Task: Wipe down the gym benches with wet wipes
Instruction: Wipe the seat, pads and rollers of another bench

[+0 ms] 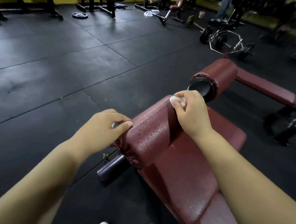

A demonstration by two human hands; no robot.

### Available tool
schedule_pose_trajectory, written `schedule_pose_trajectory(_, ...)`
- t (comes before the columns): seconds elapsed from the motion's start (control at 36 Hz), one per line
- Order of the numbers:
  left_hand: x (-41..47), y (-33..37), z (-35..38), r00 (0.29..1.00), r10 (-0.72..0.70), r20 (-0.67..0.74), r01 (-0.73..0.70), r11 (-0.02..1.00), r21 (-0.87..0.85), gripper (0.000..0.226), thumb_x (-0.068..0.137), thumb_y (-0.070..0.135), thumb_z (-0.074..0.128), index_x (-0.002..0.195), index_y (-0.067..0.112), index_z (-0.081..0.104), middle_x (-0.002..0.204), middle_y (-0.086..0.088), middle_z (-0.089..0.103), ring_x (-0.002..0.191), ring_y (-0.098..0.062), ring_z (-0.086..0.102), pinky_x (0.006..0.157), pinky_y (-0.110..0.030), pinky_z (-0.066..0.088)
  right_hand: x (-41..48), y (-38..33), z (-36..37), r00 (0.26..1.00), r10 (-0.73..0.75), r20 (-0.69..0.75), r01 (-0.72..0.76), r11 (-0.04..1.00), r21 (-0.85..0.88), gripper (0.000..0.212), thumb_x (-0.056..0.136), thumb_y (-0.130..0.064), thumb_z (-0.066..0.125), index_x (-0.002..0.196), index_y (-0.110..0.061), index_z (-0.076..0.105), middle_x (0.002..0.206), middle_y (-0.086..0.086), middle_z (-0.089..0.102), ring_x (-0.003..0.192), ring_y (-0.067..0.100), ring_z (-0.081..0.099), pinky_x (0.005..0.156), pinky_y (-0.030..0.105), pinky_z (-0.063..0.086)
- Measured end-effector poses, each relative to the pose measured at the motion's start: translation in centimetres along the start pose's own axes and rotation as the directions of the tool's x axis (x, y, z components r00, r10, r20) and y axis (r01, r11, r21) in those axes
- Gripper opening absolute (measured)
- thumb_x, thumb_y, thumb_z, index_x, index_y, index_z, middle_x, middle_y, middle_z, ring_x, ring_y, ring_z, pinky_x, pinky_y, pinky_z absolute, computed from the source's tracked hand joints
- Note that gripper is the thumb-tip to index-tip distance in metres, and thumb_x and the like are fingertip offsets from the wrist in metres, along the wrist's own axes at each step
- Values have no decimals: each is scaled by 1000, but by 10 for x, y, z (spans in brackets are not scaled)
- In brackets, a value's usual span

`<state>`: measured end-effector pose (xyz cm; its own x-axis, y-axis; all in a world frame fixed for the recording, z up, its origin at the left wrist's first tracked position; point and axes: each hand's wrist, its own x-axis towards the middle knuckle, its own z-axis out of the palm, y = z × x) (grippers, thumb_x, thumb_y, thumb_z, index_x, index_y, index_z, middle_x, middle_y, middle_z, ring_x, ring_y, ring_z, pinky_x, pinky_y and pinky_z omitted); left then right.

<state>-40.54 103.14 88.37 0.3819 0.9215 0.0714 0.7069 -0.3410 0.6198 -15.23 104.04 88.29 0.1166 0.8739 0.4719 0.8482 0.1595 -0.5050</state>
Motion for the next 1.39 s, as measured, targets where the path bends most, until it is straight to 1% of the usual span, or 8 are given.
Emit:
schedule_pose_trajectory(0.25, 6, -22, -8, 976, 133, 172, -126, 991, -55, 41, 82, 55, 53, 118, 38, 62, 100, 21, 53, 96, 1, 52, 85, -19, 37, -9, -35, 1, 951, 305, -43, -306, 952, -25, 15, 88, -29, 60, 97, -18, 56, 97, -4, 63, 91, 16, 57, 80, 31, 44)
schedule_pose_trajectory(0.61, 7, -40, -5, 929, 230, 290, -198, 971, -136, 86, 49, 80, 61, 128, 46, 49, 105, 27, 39, 100, 12, 41, 79, -12, 37, -69, -68, 14, 943, -230, 242, 246, 969, -38, 21, 89, -30, 58, 95, -12, 64, 85, -2, 58, 80, 9, 50, 74, 13, 35)
schedule_pose_trajectory(0.83, 0, -37, 5, 947, 218, 237, -200, 975, -98, 84, 59, 84, 49, 133, 44, 45, 110, 26, 36, 106, 6, 42, 88, -18, 40, -20, -13, 11, 986, 119, -117, -123, 992, -30, 13, 91, -24, 64, 94, -11, 62, 91, -1, 60, 86, 14, 54, 80, 20, 39)
schedule_pose_trajectory(0.97, 0, -39, 8, 951, 180, 251, -147, 979, -143, 80, 62, 79, 56, 133, 43, 46, 113, 28, 36, 109, 7, 40, 87, -10, 34, -23, -19, 14, 969, 188, -159, -189, 982, 10, 15, 91, -27, 62, 90, -12, 60, 90, -2, 59, 84, 10, 52, 78, 17, 40)
schedule_pose_trajectory(1.08, 0, -43, 10, 947, 139, 290, -77, 974, -215, 76, 64, 73, 51, 133, 40, 47, 115, 29, 41, 107, 9, 43, 86, -12, 36, -71, -58, 23, 998, -52, -47, 54, 997, 47, 10, 89, -19, 66, 89, -9, 64, 84, 0, 60, 80, 13, 54, 76, 17, 41)
schedule_pose_trajectory(1.22, -3, -46, 11, 942, 155, 299, -84, 968, -236, 65, 76, 72, 51, 132, 39, 49, 118, 26, 53, 114, 4, 47, 102, -24, 36, -86, -61, 18, 896, -440, 59, 433, 896, 102, 12, 87, -6, 64, 99, -6, 68, 86, 7, 64, 81, 22, 59, 77, 31, 48)
schedule_pose_trajectory(1.31, -4, -44, 9, 941, 161, 296, -93, 968, -233, 51, 82, 56, 55, 132, 45, 46, 121, 24, 55, 116, 2, 48, 101, -23, 35, -59, -39, 5, 985, -140, -101, 142, 990, 14, 7, 88, -16, 66, 89, -9, 66, 84, 1, 61, 80, 15, 55, 76, 22, 43)
schedule_pose_trajectory(1.39, -5, -40, 5, 940, 192, 282, -154, 977, -150, 65, 76, 69, 53, 135, 46, 41, 123, 22, 53, 115, 2, 46, 98, -22, 35, -36, -11, -4, 951, 225, -213, -225, 974, 24, 18, 91, -32, 62, 85, -16, 60, 87, -2, 59, 81, 9, 53, 79, 24, 44)
